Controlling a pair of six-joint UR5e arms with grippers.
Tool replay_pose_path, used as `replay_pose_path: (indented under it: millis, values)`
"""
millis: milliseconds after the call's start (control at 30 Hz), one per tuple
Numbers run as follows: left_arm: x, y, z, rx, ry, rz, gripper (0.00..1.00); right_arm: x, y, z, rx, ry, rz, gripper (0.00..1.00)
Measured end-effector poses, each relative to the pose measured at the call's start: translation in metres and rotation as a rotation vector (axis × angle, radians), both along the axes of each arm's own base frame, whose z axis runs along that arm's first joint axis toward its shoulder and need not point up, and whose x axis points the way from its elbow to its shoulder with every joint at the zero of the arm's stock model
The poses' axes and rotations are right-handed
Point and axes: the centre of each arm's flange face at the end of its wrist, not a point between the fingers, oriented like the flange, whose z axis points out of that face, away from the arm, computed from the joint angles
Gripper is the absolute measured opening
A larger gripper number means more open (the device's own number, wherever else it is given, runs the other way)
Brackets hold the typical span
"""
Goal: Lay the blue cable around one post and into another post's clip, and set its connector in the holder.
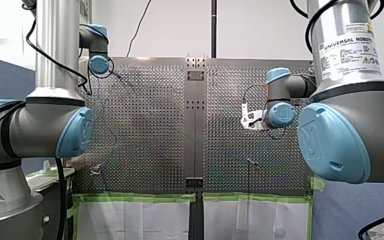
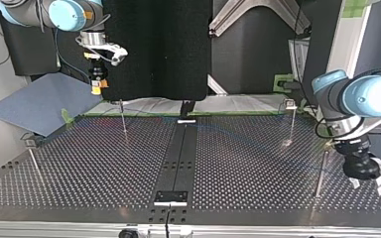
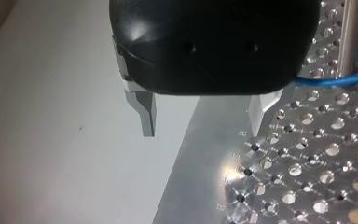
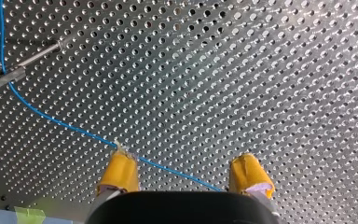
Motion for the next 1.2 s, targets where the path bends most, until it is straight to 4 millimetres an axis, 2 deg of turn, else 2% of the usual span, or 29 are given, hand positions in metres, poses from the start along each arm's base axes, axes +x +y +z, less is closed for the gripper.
replay_pose_path:
  millis: [267,467,567,800,867,1200]
  values:
    - [0.003,0.015,0.000,-0.046,-0.045,0.008,0.99,0.001,0.001,-0.001,0.002,0.002,0.002,0.98]
    - [0.002,0.018,-0.012,-0.057,-0.044,0.002,0.99,0.001,0.002,-0.001,0.001,0.004,0.002,0.98]
    - [0.001,0.017,-0.023,-0.063,-0.042,-0.003,0.99,0.001,0.002,-0.001,0.000,0.003,0.002,0.98]
    - [0.005,0.015,-0.071,-0.080,0.002,0.001,0.99,0.001,0.002,-0.001,0.001,0.004,0.003,0.98]
    - [0.006,0.016,-0.079,-0.085,0.006,0.005,0.99,0.001,0.002,-0.001,0.001,0.004,0.003,0.98]
    - [0.004,0.006,-0.093,-0.096,0.002,-0.027,0.99,0.001,0.002,-0.001,-0.003,0.002,0.004,0.98]
